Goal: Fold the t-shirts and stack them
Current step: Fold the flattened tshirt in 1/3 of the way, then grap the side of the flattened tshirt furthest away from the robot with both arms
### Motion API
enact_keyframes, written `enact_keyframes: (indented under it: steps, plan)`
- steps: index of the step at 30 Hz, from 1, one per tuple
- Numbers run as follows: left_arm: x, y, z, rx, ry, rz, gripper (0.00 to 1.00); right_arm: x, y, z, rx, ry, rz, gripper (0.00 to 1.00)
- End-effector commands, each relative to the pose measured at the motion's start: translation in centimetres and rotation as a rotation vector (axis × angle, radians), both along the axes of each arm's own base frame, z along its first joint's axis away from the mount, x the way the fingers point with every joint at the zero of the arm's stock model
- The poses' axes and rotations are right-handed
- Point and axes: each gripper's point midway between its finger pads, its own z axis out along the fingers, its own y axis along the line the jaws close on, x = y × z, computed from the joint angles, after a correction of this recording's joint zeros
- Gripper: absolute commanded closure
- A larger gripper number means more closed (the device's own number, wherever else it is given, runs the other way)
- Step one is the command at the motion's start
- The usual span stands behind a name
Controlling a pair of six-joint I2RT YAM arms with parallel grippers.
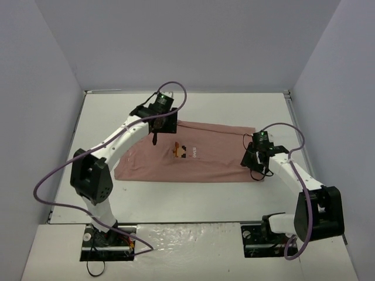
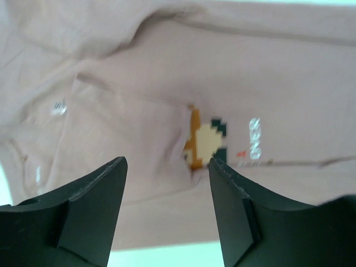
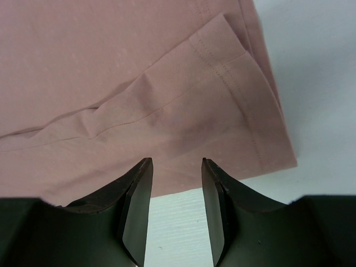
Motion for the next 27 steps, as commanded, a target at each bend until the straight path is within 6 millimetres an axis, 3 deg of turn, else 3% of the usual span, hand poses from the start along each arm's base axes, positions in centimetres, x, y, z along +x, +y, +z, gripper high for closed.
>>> enact_keyframes:
  steps: [1,5,7,12,17,23,25,27]
  plan:
    - [-2.7,4.1,-4.0,0.079,0.11,0.033,0.43,1.5,-0.6,-0.4,-0.036,-0.032,-0.065,0.62]
    - [-4.2,9.2,-9.6,0.027,0.242,0.193,0.44,1.0,-1.1,-2.7,-0.057,0.001,-0.083,0.62]
    - [-5.3,12.2,-12.3,0.036,0.324,0.272,0.44,-0.4,-1.6,-4.6,-0.074,0.056,-0.112,0.63]
    - [-8.2,13.3,-15.2,0.039,0.43,0.336,0.45,-3.0,-2.3,-5.6,-0.067,0.079,-0.219,0.63]
    - [-12.6,13.9,-17.6,0.04,0.522,0.386,0.45,-5.0,-2.8,-4.8,-0.046,0.07,-0.292,0.62]
    - [-13.6,15.1,-14.6,0.035,0.457,0.409,0.45,-5.1,-3.1,-2.2,-0.039,0.013,-0.325,0.62]
    - [-12.6,14.7,-12.2,0.007,0.402,0.38,0.45,-4.0,-3.2,0.0,-0.049,-0.049,-0.296,0.62]
    - [-10.3,13.8,-8.8,-0.055,0.301,0.344,0.44,-2.0,-3.2,2.4,-0.073,-0.104,-0.237,0.61]
